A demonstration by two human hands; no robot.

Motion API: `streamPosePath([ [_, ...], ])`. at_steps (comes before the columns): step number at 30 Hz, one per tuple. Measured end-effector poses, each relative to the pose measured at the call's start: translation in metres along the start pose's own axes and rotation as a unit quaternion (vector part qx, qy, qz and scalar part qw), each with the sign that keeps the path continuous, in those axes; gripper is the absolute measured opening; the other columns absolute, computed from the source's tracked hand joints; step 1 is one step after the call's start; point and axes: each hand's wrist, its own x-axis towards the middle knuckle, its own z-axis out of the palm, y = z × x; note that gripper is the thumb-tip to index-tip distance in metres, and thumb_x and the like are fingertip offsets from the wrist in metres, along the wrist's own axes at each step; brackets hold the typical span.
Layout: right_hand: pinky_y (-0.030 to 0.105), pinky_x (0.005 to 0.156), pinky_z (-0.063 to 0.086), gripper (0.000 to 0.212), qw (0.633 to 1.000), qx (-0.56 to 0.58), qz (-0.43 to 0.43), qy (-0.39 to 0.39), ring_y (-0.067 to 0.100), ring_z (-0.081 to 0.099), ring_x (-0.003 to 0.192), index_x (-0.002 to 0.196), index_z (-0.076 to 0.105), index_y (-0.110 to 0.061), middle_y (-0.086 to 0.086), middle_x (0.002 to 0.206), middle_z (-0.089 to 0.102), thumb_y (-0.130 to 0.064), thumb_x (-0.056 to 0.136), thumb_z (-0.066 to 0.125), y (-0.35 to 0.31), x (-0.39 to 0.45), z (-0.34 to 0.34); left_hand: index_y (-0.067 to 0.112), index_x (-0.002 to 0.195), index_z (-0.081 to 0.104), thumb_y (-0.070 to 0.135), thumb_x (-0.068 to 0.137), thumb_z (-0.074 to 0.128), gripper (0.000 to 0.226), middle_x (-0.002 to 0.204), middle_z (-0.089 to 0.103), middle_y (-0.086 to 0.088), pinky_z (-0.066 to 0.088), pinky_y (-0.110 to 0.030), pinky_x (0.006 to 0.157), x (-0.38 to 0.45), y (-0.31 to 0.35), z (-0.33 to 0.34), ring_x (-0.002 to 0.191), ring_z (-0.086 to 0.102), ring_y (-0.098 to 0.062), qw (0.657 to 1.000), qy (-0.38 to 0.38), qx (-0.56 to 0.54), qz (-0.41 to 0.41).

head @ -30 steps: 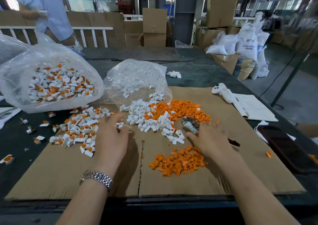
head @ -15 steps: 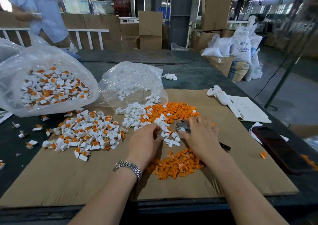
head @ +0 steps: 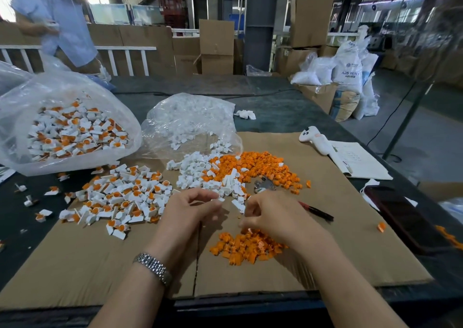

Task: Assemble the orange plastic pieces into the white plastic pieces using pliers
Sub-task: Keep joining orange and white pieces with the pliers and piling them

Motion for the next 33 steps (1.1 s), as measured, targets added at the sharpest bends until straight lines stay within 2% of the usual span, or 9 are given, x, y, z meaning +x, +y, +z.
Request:
streamPosePath([
  [6, 0.041, 0.082, 0.057, 0.008, 0.997, -0.079, -0.004, 0.022, 0.023, 0.064, 0.096, 0.097, 0.073, -0.02, 0.004, 0.103, 0.07, -0.022, 0.091, 0.068, -0.01, 0.007, 0.013, 0.022, 0.105, 0.08, 0.014, 0.09, 0.077, 0.018, 0.099, 0.08, -0.008, 0.061, -0.028, 0.076, 0.005, -0.007, -0.007, 0.094, 0.078, -0.021, 0.997, -0.037, -0.065, -0.035],
  [9, 0.038, 0.08, 0.055, 0.005, 0.999, -0.046, 0.0, 0.027, 0.022, 0.062, 0.094, 0.096, 0.067, -0.018, 0.003, 0.101, 0.067, -0.018, 0.091, 0.067, -0.01, 0.008, 0.013, 0.021, 0.102, 0.081, 0.011, 0.086, 0.077, 0.019, 0.102, 0.079, -0.012, 0.06, -0.023, 0.071, 0.004, -0.009, -0.009, 0.093, 0.078, -0.024, 0.991, -0.055, -0.113, -0.041],
  [12, 0.028, 0.068, 0.047, 0.013, 0.997, 0.036, 0.006, 0.075, 0.015, 0.057, 0.084, 0.088, 0.056, -0.021, -0.002, 0.093, 0.061, -0.011, 0.091, 0.064, -0.005, 0.009, 0.014, 0.016, 0.111, 0.078, 0.013, 0.076, 0.081, 0.035, 0.108, 0.078, -0.014, 0.062, -0.027, 0.077, 0.005, -0.013, -0.01, 0.099, 0.076, -0.031, 0.984, -0.071, -0.16, -0.031],
  [17, 0.023, 0.08, 0.049, 0.017, 0.973, 0.18, -0.017, 0.145, 0.01, 0.062, 0.088, 0.108, 0.07, -0.021, -0.004, 0.108, 0.06, -0.017, 0.102, 0.055, -0.011, 0.011, 0.006, 0.008, 0.112, 0.074, 0.011, 0.062, 0.089, 0.052, 0.104, 0.075, -0.014, 0.062, -0.031, 0.077, 0.004, -0.015, -0.008, 0.09, 0.074, -0.031, 0.978, -0.059, -0.199, -0.014],
  [21, 0.027, 0.079, 0.054, 0.013, 0.953, 0.258, -0.037, 0.157, 0.007, 0.064, 0.088, 0.101, 0.072, -0.024, -0.008, 0.097, 0.069, -0.021, 0.1, 0.06, -0.02, 0.01, 0.008, 0.009, 0.108, 0.076, 0.005, 0.067, 0.087, 0.043, 0.096, 0.076, -0.01, 0.061, -0.029, 0.066, -0.001, -0.013, -0.006, 0.082, 0.074, -0.032, 0.974, -0.074, -0.216, -0.01],
  [24, 0.01, 0.072, 0.044, 0.01, 0.943, 0.296, -0.04, 0.148, 0.001, 0.058, 0.089, 0.091, 0.068, -0.031, -0.008, 0.103, 0.062, -0.025, 0.097, 0.064, -0.026, 0.011, 0.012, 0.01, 0.107, 0.077, 0.001, 0.072, 0.084, 0.037, 0.096, 0.075, -0.008, 0.061, -0.03, 0.064, -0.003, -0.013, -0.005, 0.079, 0.075, -0.029, 0.976, -0.075, -0.206, -0.003],
  [26, 0.007, 0.071, 0.043, 0.009, 0.942, 0.301, -0.041, 0.146, 0.0, 0.058, 0.087, 0.087, 0.067, -0.032, -0.01, 0.101, 0.061, -0.028, 0.095, 0.067, -0.028, 0.011, 0.016, 0.014, 0.108, 0.077, 0.004, 0.074, 0.086, 0.036, 0.1, 0.075, -0.013, 0.061, -0.033, 0.068, -0.003, -0.014, -0.007, 0.08, 0.074, -0.029, 0.98, -0.076, -0.185, 0.004],
  [30, 0.018, 0.07, 0.054, 0.002, 0.934, 0.329, -0.032, 0.132, 0.002, 0.066, 0.077, 0.09, 0.071, -0.026, -0.01, 0.082, 0.069, -0.027, 0.092, 0.071, -0.03, 0.01, 0.02, 0.018, 0.11, 0.076, 0.015, 0.073, 0.092, 0.041, 0.103, 0.075, -0.018, 0.062, -0.038, 0.078, 0.0, -0.018, -0.01, 0.084, 0.075, -0.029, 0.984, -0.081, -0.158, 0.019],
  [33, 0.024, 0.075, 0.057, 0.003, 0.937, 0.323, -0.028, 0.132, 0.004, 0.066, 0.076, 0.09, 0.07, -0.024, -0.008, 0.081, 0.069, -0.026, 0.093, 0.07, -0.031, 0.01, 0.021, 0.021, 0.111, 0.076, 0.029, 0.065, 0.097, 0.052, 0.105, 0.074, -0.014, 0.061, -0.041, 0.084, 0.002, -0.02, -0.011, 0.087, 0.074, -0.031, 0.989, -0.073, -0.127, 0.027],
])
